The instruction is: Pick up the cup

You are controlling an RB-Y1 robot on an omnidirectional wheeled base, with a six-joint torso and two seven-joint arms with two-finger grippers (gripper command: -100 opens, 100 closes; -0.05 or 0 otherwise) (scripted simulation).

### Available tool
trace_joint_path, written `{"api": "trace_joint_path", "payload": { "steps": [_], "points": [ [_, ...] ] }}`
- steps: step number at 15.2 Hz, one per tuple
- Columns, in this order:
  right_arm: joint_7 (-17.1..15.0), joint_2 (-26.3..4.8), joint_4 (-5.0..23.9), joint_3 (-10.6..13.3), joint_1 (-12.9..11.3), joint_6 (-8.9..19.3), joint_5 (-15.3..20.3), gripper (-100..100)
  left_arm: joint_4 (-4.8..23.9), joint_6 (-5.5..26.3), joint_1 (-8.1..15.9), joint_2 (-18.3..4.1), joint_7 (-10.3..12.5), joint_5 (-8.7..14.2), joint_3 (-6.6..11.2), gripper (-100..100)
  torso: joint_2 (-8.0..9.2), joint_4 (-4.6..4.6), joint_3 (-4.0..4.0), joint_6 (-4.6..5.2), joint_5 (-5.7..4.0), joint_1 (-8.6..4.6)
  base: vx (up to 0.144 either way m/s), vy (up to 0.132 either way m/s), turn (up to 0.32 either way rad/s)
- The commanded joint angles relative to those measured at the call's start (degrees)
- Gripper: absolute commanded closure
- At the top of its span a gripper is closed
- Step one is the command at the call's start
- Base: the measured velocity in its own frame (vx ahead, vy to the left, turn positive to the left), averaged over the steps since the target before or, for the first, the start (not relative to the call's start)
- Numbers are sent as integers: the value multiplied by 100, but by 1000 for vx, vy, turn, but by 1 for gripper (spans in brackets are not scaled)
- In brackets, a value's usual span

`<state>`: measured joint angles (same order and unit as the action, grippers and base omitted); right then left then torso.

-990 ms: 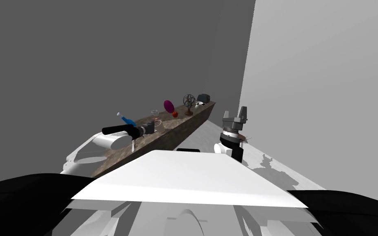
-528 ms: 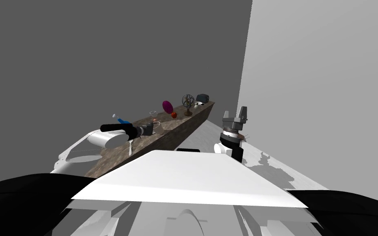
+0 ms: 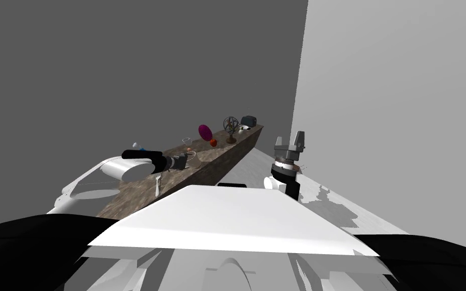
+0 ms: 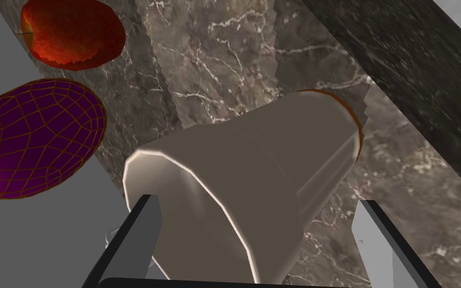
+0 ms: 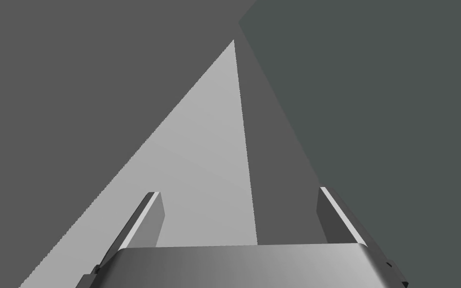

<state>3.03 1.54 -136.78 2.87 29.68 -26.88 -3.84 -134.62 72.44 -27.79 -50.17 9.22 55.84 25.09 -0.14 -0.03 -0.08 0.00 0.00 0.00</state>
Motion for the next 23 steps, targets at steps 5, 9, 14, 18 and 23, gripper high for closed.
{"api": "trace_joint_path", "payload": {
  "steps": [5,9,14,18,23],
  "points": [
    [0,0,0,0,0,0,0,0,-21,751,-16,-285,96,383,215,-100,-3,0,-2,1,0,3,35,15,-59],
    [0,0,0,0,0,0,0,0,-33,1124,-17,-406,142,542,302,-100,-4,-1,-2,1,0,-1,33,6,-45],
    [0,0,0,0,0,0,0,0,-55,1693,-18,-622,224,828,458,-100,-1,0,0,1,0,1,30,12,-49],
    [0,0,0,0,0,0,0,0,-73,2154,-19,-799,293,1066,586,-100,-1,0,-1,-1,0,0,30,8,-45],
    [0,0,0,0,0,0,0,0,-93,2663,-19,-984,364,1317,722,-100,-2,0,-1,0,0,-1,33,9,-53]
  ]
}}
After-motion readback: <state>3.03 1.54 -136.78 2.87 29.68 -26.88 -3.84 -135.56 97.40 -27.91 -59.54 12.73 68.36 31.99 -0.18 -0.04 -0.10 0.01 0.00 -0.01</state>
